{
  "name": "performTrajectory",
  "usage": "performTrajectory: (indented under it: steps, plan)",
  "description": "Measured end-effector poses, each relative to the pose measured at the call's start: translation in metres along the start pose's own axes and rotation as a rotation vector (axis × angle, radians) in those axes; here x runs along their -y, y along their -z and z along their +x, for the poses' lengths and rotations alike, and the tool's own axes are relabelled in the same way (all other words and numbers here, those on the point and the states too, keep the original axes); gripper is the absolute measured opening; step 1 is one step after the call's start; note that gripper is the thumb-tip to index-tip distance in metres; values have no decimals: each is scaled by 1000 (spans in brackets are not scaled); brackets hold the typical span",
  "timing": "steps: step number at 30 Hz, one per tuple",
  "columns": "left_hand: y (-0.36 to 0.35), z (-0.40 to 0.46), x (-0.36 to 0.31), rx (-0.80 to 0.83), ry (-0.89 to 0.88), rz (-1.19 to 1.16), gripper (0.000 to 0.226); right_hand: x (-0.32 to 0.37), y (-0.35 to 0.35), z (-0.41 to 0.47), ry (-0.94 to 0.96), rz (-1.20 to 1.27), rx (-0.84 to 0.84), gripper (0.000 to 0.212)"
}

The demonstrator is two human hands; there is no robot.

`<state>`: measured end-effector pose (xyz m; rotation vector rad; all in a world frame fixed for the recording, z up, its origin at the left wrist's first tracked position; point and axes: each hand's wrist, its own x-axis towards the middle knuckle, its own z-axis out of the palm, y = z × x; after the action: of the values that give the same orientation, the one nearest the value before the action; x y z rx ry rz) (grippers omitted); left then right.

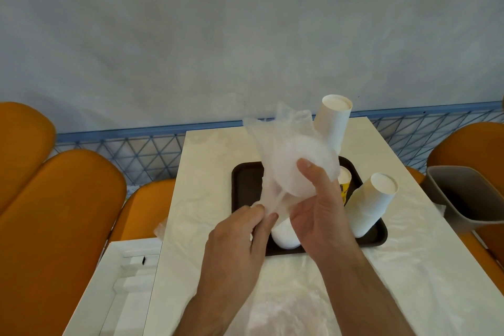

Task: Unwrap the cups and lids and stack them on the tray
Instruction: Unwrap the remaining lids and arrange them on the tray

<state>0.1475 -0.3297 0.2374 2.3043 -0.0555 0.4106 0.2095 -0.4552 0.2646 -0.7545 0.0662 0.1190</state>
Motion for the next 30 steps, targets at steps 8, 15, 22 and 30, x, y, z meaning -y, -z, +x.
performTrajectory:
  steps: [8, 15, 22, 30]
  plan:
    - [-8, 5, 41, -31, -3, 217, 9, 14, 3, -6, -117, 131, 66, 49]
    - [0, 17, 62, 74, 81, 206, 14, 18, 8, -8, -194, 132, 135, 61]
    - [56, 6, -12, -29, 32, -266, 58, 10, 20, -9, -200, -273, 13, 69]
    - [22, 7, -20, 179, -56, -266, 96, 8, 14, -24, -380, -325, 136, 50]
